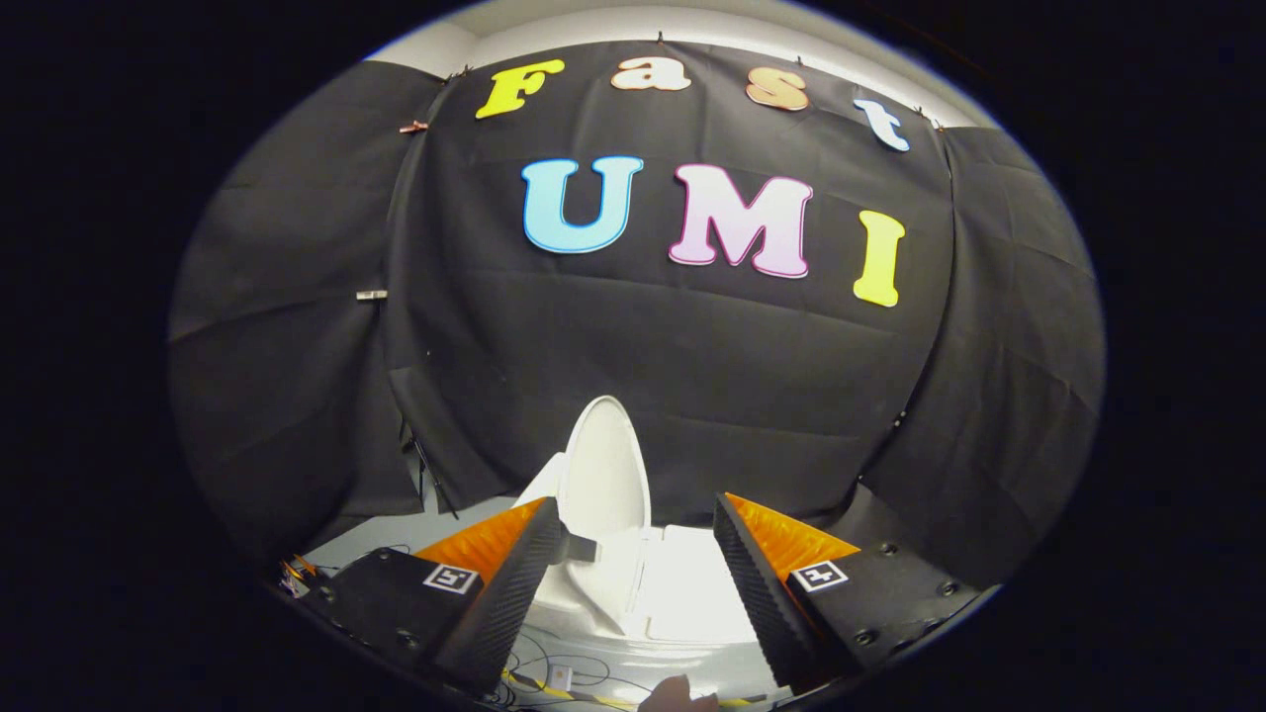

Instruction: Open the toilet lid.

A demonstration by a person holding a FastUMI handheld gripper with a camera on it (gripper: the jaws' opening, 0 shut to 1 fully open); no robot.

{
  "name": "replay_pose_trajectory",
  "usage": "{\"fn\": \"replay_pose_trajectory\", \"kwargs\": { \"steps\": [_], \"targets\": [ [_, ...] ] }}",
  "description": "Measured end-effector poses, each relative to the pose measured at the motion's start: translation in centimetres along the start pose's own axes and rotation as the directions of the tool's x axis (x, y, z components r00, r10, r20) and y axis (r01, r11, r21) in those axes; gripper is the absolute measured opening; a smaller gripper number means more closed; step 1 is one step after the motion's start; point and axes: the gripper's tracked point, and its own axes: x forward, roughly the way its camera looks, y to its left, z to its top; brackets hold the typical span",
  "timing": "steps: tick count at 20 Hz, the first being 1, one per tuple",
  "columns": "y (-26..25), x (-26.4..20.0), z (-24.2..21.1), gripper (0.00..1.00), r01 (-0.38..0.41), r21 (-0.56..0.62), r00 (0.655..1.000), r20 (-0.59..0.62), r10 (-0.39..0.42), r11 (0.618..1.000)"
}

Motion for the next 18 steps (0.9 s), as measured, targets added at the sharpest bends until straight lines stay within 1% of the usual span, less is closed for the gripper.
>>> {"fn": "replay_pose_trajectory", "kwargs": {
  "steps": [7,14,18],
  "targets": [
    [-5.8,-3.6,2.7,0.98,0.005,0.008,0.996,0.093,-0.006,1.000],
    [-11.4,-7.1,3.4,0.99,0.009,0.025,0.989,0.151,-0.013,1.000],
    [-14.7,-9.1,3.4,0.99,0.009,0.068,0.983,0.182,-0.021,0.998]
  ]
}}
